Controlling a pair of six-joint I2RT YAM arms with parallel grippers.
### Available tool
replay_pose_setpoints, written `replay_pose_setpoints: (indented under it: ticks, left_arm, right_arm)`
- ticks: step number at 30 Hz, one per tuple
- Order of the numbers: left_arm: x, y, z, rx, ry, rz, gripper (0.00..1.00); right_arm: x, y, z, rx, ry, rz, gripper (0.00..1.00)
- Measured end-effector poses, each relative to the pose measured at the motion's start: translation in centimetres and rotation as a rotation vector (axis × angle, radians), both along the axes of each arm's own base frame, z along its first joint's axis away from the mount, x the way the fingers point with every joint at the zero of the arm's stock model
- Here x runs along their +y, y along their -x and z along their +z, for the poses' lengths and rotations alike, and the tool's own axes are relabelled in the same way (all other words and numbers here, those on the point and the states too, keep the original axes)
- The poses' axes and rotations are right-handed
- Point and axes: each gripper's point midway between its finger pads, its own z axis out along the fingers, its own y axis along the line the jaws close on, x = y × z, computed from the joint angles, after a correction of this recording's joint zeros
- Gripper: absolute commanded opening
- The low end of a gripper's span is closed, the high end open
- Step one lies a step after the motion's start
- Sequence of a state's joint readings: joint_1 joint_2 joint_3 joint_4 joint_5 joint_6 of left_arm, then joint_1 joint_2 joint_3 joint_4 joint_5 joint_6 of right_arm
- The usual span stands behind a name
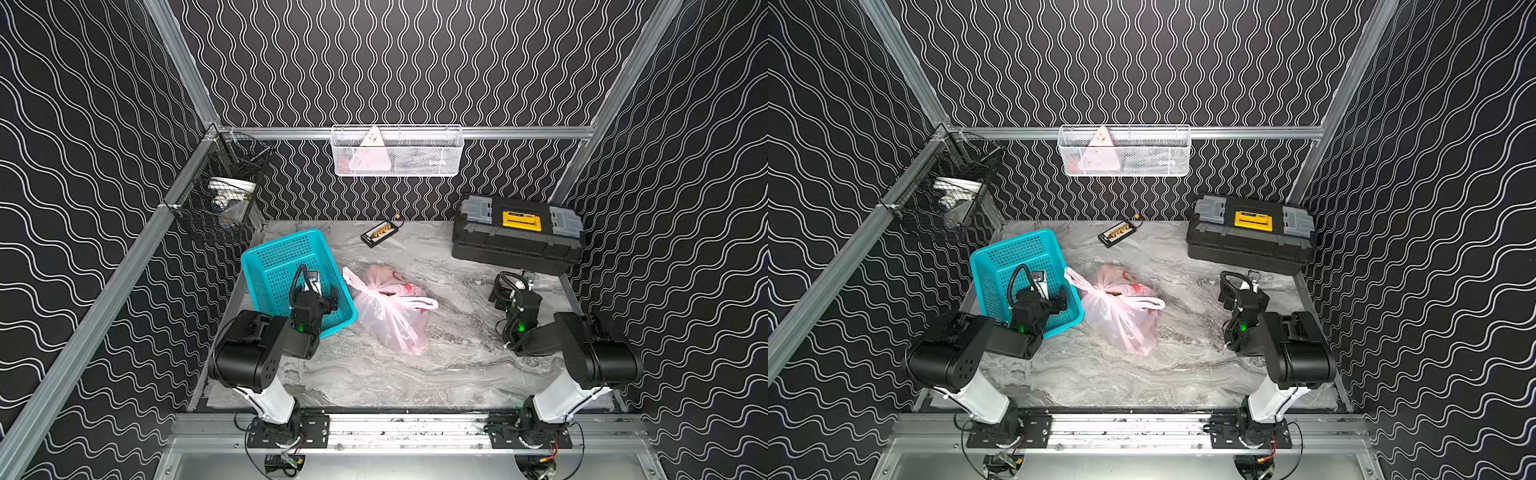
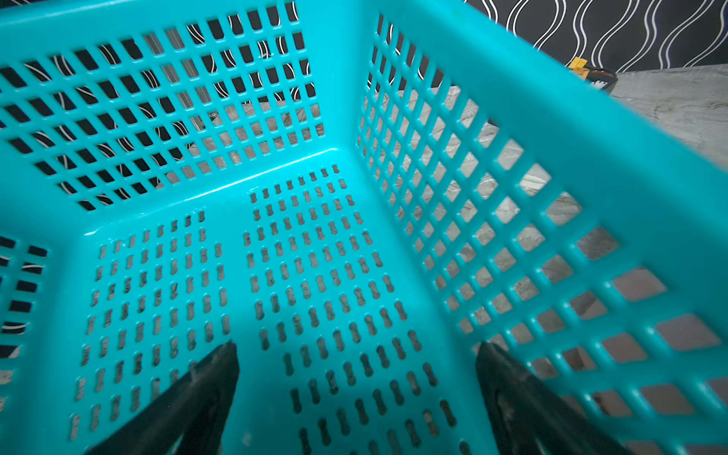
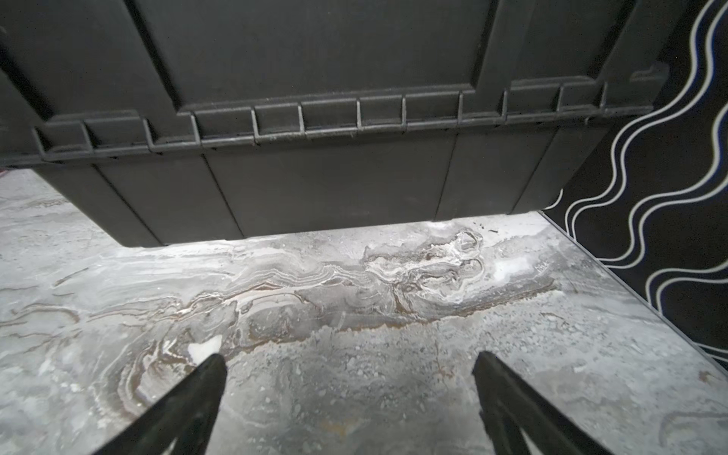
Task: Place the pineapple into a plastic bag & tie a knot
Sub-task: Reset both arms
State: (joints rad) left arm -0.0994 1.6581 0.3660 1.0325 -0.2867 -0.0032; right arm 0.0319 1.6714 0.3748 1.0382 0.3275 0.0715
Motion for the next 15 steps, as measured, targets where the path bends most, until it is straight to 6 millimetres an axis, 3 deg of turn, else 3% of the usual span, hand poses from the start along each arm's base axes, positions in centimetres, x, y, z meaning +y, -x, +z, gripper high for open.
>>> replay_pose_setpoints:
  ticks: [15]
  left_arm:
    - [0.02,0.0,0.0,0.0,0.0,0.001,0.99]
  right_arm:
    - [-0.34,-0.28,-0.39,0.021,-0.029,0.006,1.0]
